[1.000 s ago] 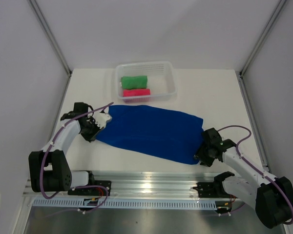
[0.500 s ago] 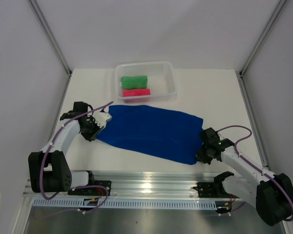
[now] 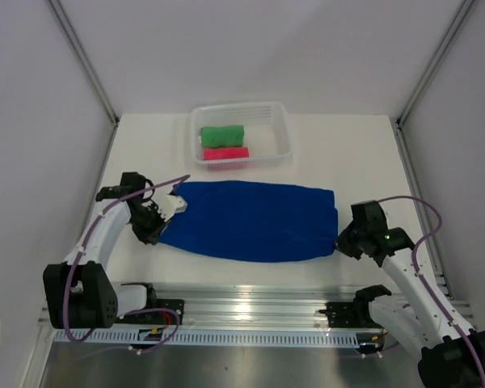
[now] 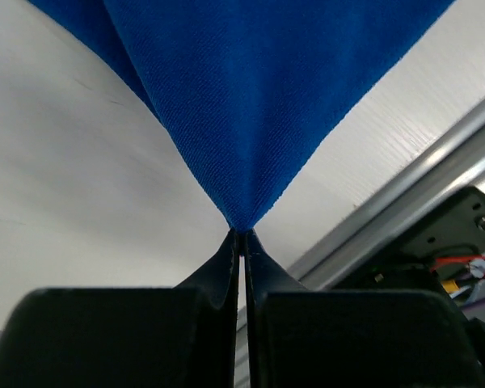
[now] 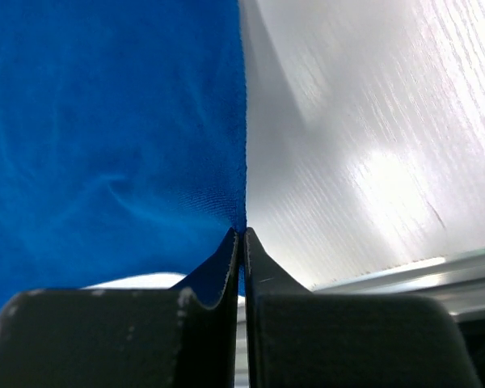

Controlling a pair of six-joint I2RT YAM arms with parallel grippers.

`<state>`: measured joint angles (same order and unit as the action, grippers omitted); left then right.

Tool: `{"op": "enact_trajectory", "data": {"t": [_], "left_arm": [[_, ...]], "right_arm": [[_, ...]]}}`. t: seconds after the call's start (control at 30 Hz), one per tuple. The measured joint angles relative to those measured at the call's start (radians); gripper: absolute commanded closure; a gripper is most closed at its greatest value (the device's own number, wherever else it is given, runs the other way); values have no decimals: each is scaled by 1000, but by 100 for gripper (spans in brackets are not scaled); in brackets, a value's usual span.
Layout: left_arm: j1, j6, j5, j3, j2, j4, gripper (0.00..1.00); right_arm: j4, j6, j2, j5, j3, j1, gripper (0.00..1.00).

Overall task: Roll the towels
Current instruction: Flatten the towel

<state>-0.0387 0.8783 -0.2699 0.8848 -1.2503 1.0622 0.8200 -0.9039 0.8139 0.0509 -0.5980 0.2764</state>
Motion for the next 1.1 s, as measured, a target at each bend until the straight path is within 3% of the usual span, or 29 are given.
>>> {"op": "enact_trajectory", "data": {"t": [0.2, 0.43, 0.8, 1.1], "left_arm": [[75, 54, 8, -51, 96, 150, 99], [82, 75, 39, -52, 129, 256, 99], [84, 92, 21, -42, 123, 272, 99], [90, 91, -11, -37, 98, 263, 97]], "right_arm": [[111, 110, 52, -24, -84, -33, 100], [228, 176, 47, -5, -216, -51, 100], [249, 191, 45, -58, -117, -51, 100], [257, 240, 70, -43, -156, -103, 100]]}}
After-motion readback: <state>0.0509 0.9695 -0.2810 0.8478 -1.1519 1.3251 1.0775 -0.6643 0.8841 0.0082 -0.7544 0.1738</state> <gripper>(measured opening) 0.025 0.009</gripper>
